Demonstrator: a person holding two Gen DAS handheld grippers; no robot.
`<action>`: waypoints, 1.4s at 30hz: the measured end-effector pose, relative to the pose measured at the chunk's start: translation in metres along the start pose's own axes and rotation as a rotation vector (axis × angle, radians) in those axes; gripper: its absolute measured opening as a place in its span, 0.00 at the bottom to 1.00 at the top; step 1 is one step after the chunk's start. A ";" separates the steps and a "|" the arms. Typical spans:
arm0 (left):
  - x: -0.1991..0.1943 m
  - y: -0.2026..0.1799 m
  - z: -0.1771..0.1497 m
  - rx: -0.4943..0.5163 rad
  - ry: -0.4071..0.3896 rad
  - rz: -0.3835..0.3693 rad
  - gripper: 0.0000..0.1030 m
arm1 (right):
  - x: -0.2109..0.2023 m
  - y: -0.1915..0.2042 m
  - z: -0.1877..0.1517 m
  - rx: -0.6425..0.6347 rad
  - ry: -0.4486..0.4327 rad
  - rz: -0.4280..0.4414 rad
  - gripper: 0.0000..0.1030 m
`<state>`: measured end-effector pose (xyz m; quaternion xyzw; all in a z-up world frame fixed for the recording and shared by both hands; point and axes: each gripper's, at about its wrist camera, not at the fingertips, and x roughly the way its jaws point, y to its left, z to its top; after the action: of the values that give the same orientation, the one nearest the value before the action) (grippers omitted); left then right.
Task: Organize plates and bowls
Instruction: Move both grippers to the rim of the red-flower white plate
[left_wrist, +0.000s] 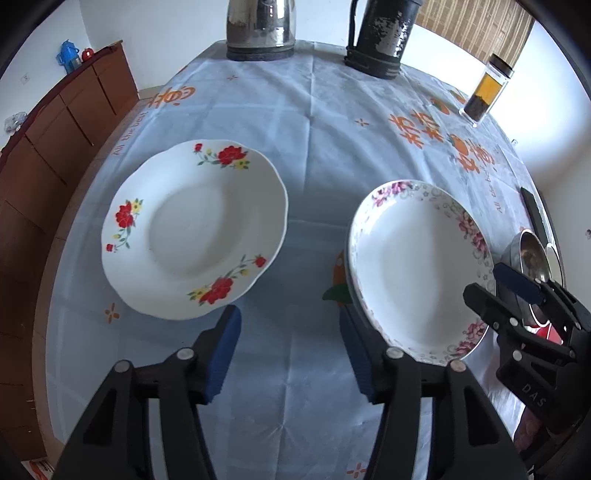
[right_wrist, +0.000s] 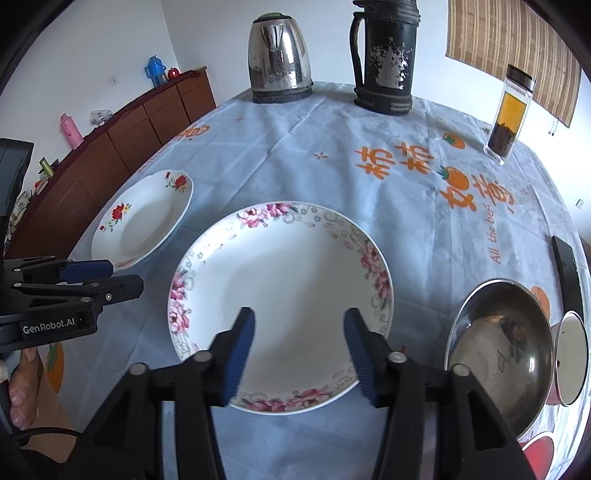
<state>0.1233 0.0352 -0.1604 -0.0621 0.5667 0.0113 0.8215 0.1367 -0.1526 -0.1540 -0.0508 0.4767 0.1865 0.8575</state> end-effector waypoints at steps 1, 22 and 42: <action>-0.001 0.003 -0.001 -0.008 -0.003 0.003 0.61 | -0.001 0.002 0.001 -0.004 -0.003 0.003 0.54; -0.012 0.065 -0.011 -0.141 -0.020 0.045 0.67 | 0.009 0.045 0.015 -0.061 -0.006 0.060 0.54; -0.002 0.125 0.004 -0.232 -0.028 0.089 0.67 | 0.029 0.074 0.044 -0.099 -0.007 0.095 0.54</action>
<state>0.1148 0.1594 -0.1684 -0.1316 0.5524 0.1140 0.8152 0.1582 -0.0645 -0.1478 -0.0699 0.4656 0.2505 0.8459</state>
